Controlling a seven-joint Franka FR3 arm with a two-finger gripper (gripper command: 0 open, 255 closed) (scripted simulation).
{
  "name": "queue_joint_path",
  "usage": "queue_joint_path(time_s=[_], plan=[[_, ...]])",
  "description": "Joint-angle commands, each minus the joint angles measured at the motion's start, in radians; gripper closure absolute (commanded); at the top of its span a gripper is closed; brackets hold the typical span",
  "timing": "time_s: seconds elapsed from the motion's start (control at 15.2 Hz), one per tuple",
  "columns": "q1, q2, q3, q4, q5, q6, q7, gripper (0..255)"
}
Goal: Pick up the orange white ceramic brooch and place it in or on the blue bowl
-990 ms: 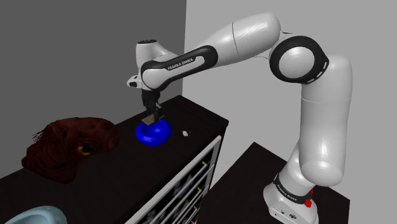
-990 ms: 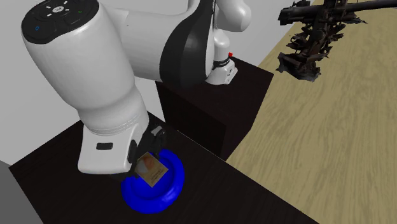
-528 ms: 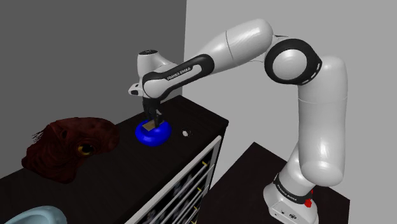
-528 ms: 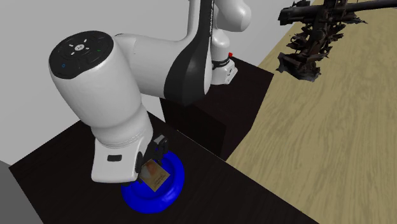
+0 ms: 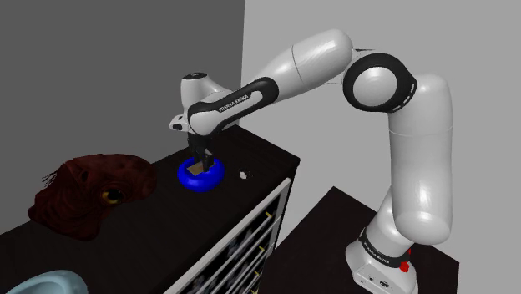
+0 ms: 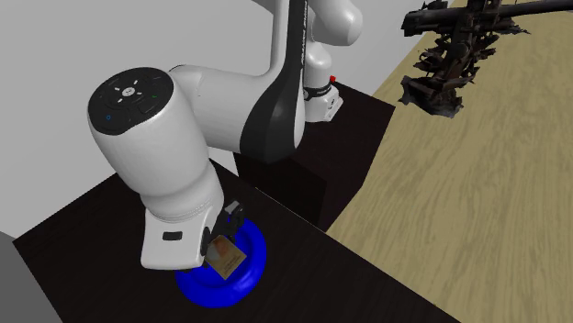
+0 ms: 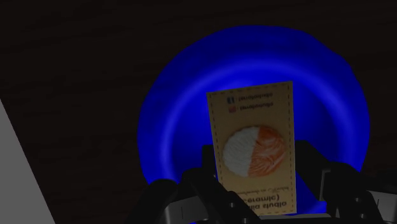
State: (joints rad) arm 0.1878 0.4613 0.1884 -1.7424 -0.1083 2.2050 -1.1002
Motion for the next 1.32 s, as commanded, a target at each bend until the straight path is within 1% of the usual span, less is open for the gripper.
queue_joint_path(time_s=[0.0, 0.07, 0.13, 0.46, 0.73, 1.25], plan=[[0.0, 0.001, 0.0, -0.001, 0.0, 0.001, 0.0, 255], [0.0, 0.001, 0.0, -0.001, 0.0, 0.001, 0.0, 255], [0.0, 0.001, 0.0, -0.001, 0.0, 0.001, 0.0, 0], [0.0, 0.001, 0.0, -0.001, 0.0, 0.001, 0.0, 0], [-0.004, -0.059, 0.008, 0.043, 0.015, -0.101, -0.01, 0], [-0.004, -0.059, 0.008, 0.043, 0.015, -0.101, -0.01, 0]])
